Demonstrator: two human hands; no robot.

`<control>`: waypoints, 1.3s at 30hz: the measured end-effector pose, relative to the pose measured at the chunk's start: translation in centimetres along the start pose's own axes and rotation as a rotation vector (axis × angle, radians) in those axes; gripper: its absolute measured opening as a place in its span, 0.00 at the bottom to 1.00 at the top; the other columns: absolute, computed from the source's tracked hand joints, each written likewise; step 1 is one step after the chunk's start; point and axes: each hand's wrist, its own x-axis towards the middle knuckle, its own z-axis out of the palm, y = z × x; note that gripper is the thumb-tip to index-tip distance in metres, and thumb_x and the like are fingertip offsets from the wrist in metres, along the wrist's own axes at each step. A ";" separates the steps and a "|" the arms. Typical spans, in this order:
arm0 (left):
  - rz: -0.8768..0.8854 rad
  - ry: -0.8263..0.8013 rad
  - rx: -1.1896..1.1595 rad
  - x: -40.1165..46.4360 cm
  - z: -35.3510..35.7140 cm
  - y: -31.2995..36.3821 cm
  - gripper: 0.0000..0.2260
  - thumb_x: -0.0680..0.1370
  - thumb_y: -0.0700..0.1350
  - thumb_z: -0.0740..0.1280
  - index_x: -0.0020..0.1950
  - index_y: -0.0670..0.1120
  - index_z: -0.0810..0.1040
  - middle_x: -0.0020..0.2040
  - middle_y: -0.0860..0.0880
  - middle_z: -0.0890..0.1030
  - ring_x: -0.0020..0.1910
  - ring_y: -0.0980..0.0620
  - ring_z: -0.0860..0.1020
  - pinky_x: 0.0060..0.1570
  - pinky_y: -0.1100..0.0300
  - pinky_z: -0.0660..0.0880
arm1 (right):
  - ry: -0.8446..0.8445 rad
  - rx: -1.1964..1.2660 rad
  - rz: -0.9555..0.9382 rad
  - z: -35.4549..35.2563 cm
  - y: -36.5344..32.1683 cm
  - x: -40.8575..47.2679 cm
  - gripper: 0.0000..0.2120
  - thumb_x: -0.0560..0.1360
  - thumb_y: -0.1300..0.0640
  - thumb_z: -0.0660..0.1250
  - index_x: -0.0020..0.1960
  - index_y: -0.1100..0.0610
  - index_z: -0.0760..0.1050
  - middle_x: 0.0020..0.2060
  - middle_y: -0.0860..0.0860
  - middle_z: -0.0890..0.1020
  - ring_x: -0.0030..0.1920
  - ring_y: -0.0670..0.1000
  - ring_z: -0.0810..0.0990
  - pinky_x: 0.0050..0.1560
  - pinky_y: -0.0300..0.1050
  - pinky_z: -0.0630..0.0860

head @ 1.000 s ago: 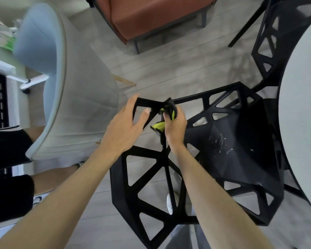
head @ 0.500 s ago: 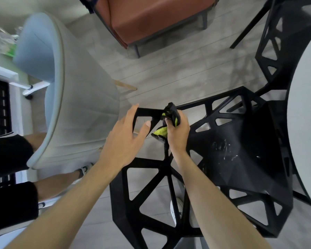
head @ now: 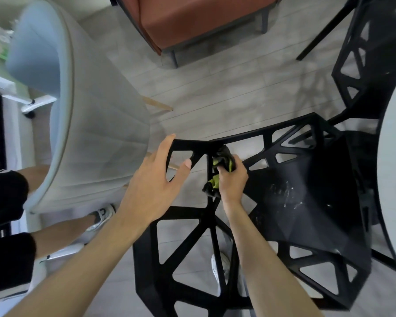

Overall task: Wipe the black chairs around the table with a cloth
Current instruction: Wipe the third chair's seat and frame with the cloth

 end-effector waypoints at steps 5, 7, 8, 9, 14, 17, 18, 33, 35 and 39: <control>-0.002 -0.016 -0.011 -0.1 0.0 0.2 0.33 0.77 0.75 0.47 0.81 0.66 0.49 0.70 0.54 0.77 0.56 0.44 0.81 0.63 0.40 0.76 | -0.055 -0.078 -0.082 -0.4 1.3 0.4 0.08 0.77 0.61 0.72 0.53 0.52 0.80 0.48 0.46 0.82 0.52 0.44 0.82 0.57 0.46 0.81; 0.006 -0.008 -0.005 -0.1 0.0 0.1 0.33 0.78 0.75 0.48 0.81 0.65 0.49 0.69 0.54 0.78 0.59 0.47 0.80 0.64 0.41 0.76 | -0.065 -0.113 -0.048 -1.1 2.5 0.5 0.07 0.77 0.60 0.72 0.53 0.52 0.80 0.47 0.46 0.83 0.51 0.44 0.83 0.57 0.51 0.82; 0.010 -0.007 -0.006 -0.1 0.0 0.0 0.33 0.78 0.74 0.48 0.81 0.65 0.49 0.68 0.54 0.78 0.61 0.48 0.79 0.64 0.41 0.76 | -0.070 -0.120 -0.006 -1.3 2.7 0.4 0.07 0.77 0.61 0.72 0.53 0.53 0.80 0.46 0.46 0.84 0.50 0.44 0.83 0.57 0.53 0.83; 0.012 -0.008 -0.009 -0.1 0.0 0.0 0.33 0.78 0.74 0.48 0.81 0.64 0.49 0.67 0.54 0.79 0.61 0.48 0.79 0.64 0.42 0.76 | -0.068 -0.117 0.020 -1.5 2.7 0.3 0.07 0.77 0.63 0.72 0.54 0.54 0.81 0.46 0.46 0.84 0.50 0.44 0.83 0.58 0.54 0.83; 0.017 0.015 -0.007 0.1 0.0 -0.1 0.31 0.80 0.71 0.50 0.81 0.62 0.52 0.66 0.53 0.79 0.53 0.48 0.80 0.60 0.43 0.78 | -0.048 0.012 -0.183 -0.3 -2.1 0.0 0.15 0.77 0.69 0.69 0.60 0.54 0.80 0.55 0.47 0.81 0.58 0.41 0.80 0.65 0.38 0.76; 0.013 0.023 -0.003 0.1 0.2 -0.1 0.30 0.81 0.68 0.53 0.81 0.61 0.53 0.63 0.54 0.80 0.54 0.52 0.80 0.59 0.49 0.77 | -0.033 -0.010 -0.309 0.1 -3.1 0.3 0.17 0.77 0.69 0.69 0.63 0.56 0.79 0.56 0.48 0.79 0.59 0.39 0.78 0.64 0.31 0.73; 0.009 0.022 0.001 0.1 0.2 -0.1 0.30 0.81 0.68 0.53 0.81 0.60 0.53 0.62 0.54 0.80 0.54 0.53 0.79 0.58 0.51 0.76 | -0.043 -0.025 -0.328 0.0 -2.6 0.5 0.17 0.77 0.68 0.70 0.63 0.56 0.79 0.56 0.48 0.78 0.59 0.41 0.78 0.65 0.33 0.74; -0.014 0.031 0.035 0.0 0.1 0.6 0.29 0.82 0.65 0.55 0.82 0.61 0.53 0.64 0.52 0.79 0.44 0.62 0.76 0.54 0.51 0.74 | -0.200 -0.284 0.187 -4.1 7.6 -0.2 0.16 0.78 0.66 0.70 0.64 0.57 0.80 0.58 0.54 0.84 0.63 0.56 0.81 0.69 0.54 0.75; 0.004 0.043 0.037 0.1 0.1 0.6 0.31 0.81 0.66 0.54 0.82 0.59 0.53 0.58 0.50 0.82 0.41 0.61 0.78 0.53 0.48 0.78 | -0.244 -0.262 0.160 -4.7 7.3 -2.3 0.12 0.78 0.67 0.69 0.58 0.55 0.82 0.50 0.49 0.85 0.56 0.52 0.84 0.65 0.51 0.78; 0.032 0.050 0.034 0.3 0.2 0.1 0.32 0.82 0.65 0.55 0.84 0.58 0.49 0.49 0.47 0.83 0.44 0.50 0.81 0.54 0.45 0.79 | -0.380 -0.317 -0.052 -6.3 8.2 -7.3 0.17 0.75 0.71 0.70 0.58 0.54 0.82 0.49 0.46 0.85 0.53 0.47 0.84 0.63 0.44 0.79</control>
